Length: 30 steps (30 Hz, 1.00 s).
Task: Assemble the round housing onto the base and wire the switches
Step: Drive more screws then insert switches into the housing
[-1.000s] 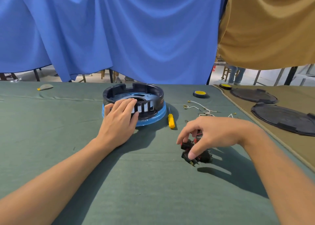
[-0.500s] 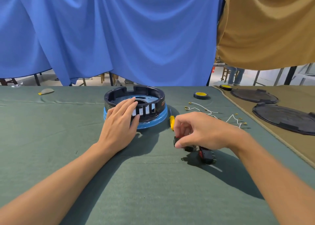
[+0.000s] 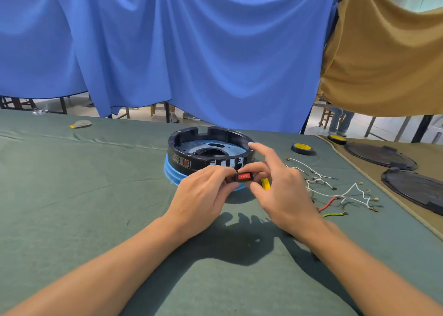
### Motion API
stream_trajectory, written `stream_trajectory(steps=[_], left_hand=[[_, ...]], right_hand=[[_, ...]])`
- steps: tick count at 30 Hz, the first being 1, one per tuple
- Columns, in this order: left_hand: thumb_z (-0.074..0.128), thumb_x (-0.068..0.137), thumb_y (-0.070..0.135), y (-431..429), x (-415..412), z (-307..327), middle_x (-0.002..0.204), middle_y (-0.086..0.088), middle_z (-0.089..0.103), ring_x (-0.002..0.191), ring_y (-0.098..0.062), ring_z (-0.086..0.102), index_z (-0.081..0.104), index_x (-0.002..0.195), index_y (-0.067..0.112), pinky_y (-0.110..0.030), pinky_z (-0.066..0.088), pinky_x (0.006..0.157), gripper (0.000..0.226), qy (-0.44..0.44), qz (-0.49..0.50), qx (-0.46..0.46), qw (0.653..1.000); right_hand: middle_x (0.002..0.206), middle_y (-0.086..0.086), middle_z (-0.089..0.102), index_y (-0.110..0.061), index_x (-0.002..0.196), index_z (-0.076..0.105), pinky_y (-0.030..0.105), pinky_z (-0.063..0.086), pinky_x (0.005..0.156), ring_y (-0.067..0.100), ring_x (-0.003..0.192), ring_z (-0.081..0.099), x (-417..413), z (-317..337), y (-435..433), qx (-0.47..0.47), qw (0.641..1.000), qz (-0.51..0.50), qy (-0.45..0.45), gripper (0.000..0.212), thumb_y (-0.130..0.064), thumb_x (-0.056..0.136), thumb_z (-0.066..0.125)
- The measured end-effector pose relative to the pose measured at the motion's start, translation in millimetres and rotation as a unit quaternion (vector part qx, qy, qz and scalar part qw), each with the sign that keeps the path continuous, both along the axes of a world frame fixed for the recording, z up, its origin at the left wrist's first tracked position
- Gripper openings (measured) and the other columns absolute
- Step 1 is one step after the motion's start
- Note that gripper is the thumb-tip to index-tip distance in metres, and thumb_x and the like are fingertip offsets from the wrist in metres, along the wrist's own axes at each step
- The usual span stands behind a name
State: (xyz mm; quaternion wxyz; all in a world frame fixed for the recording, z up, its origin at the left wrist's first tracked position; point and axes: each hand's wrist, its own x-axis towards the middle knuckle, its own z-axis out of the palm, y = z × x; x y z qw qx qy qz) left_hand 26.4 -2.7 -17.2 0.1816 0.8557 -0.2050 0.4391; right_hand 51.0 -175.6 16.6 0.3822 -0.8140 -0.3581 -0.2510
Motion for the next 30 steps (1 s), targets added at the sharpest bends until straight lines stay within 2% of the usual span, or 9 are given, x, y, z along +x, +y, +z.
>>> stream_trajectory(steps=[2, 5, 6, 10, 14, 18, 22, 25, 30], left_hand=[[0.051, 0.094, 0.025, 3.7, 2.2, 2.1, 0.088, -0.004, 0.07, 0.081, -0.019, 0.064, 0.068, 0.099, 0.002, -0.025, 0.048, 0.071, 0.029, -0.028, 0.026, -0.037, 0.999], [0.05, 0.095, 0.021, 12.2, 4.2, 4.4, 0.091, -0.005, 0.071, 0.083, -0.019, 0.065, 0.068, 0.099, 0.001, -0.023, 0.045, 0.069, 0.027, -0.052, 0.057, -0.077, 0.994], [0.049, 0.095, 0.02, 14.5, 4.6, 4.4, 0.091, -0.005, 0.071, 0.083, -0.02, 0.066, 0.068, 0.1, 0.001, -0.023, 0.045, 0.07, 0.027, -0.054, 0.064, -0.08, 0.993], [0.049, 0.096, 0.018, 17.1, 5.9, 3.2, 0.096, -0.005, 0.07, 0.085, -0.02, 0.066, 0.067, 0.104, 0.003, -0.023, 0.045, 0.069, 0.025, -0.043, 0.071, -0.091, 0.992], [0.054, 0.096, 0.011, 14.7, 7.9, 3.3, 0.1, -0.005, 0.07, 0.089, -0.021, 0.067, 0.066, 0.107, 0.003, -0.027, 0.052, 0.069, 0.019, -0.036, 0.058, -0.086, 0.994], [0.048, 0.096, 0.016, 13.2, 6.6, 3.5, 0.103, -0.004, 0.07, 0.091, -0.018, 0.066, 0.065, 0.11, 0.003, -0.027, 0.052, 0.072, 0.026, -0.03, 0.04, -0.081, 0.995], [0.053, 0.097, 0.011, 13.5, 7.7, 1.1, 0.103, -0.003, 0.07, 0.09, -0.016, 0.065, 0.065, 0.111, 0.004, -0.024, 0.05, 0.072, 0.02, -0.032, 0.045, -0.086, 0.995], [0.056, 0.095, 0.006, 13.8, 8.3, 1.0, 0.103, -0.004, 0.07, 0.09, -0.018, 0.066, 0.065, 0.112, 0.003, -0.029, 0.052, 0.071, 0.019, -0.035, 0.045, -0.088, 0.994], [0.047, 0.098, 0.013, 15.2, 6.6, 0.8, 0.104, -0.006, 0.07, 0.091, -0.02, 0.066, 0.064, 0.115, 0.001, -0.031, 0.052, 0.071, 0.026, -0.039, 0.039, -0.086, 0.995]], right_hand=[[0.097, -0.012, 0.069, -0.02, 0.137, 0.045, 0.008, 0.046, 0.081, 0.007, 0.085, 0.063, 4.0, 3.3, 15.6, 0.031, 1.0, 0.003, -0.003, 0.064, 0.005, 0.081, 0.064], [0.103, -0.011, 0.064, -0.018, 0.137, 0.046, 0.026, 0.052, 0.086, 0.011, 0.09, 0.064, 5.7, -2.8, 40.3, 0.051, 0.998, -0.001, -0.02, 0.059, 0.003, 0.084, 0.064], [0.104, -0.009, 0.063, -0.016, 0.137, 0.046, 0.026, 0.051, 0.086, 0.014, 0.092, 0.063, 6.1, -6.8, 46.4, 0.055, 0.998, -0.006, -0.032, 0.058, 0.003, 0.085, 0.064], [0.104, 0.003, 0.067, -0.005, 0.136, 0.047, 0.009, 0.04, 0.087, 0.02, 0.093, 0.063, 8.9, -19.1, 57.3, 0.081, 0.992, -0.031, -0.093, 0.058, 0.007, 0.082, 0.067], [0.104, 0.001, 0.069, -0.013, 0.136, 0.042, 0.002, 0.039, 0.085, 0.015, 0.091, 0.063, 10.1, -24.5, 55.5, 0.119, 0.986, -0.039, -0.112, 0.063, 0.005, 0.082, 0.069], [0.105, -0.003, 0.07, -0.019, 0.134, 0.037, 0.002, 0.036, 0.089, 0.014, 0.095, 0.062, 12.7, -25.8, 52.5, 0.138, 0.982, -0.038, -0.123, 0.063, 0.003, 0.082, 0.065], [0.104, 0.002, 0.07, -0.007, 0.133, 0.045, 0.0, 0.035, 0.089, 0.011, 0.094, 0.062, 12.6, -29.0, 52.2, 0.138, 0.98, -0.037, -0.137, 0.057, 0.004, 0.081, 0.067], [0.104, 0.004, 0.07, -0.004, 0.132, 0.047, -0.001, 0.036, 0.087, 0.007, 0.093, 0.061, 10.4, -27.6, 51.4, 0.137, 0.98, -0.033, -0.139, 0.055, 0.001, 0.082, 0.068], [0.103, 0.005, 0.07, -0.002, 0.131, 0.049, 0.0, 0.04, 0.083, 0.007, 0.085, 0.059, 6.7, -26.5, 51.7, 0.126, 0.981, -0.04, -0.14, 0.056, 0.0, 0.081, 0.073]])
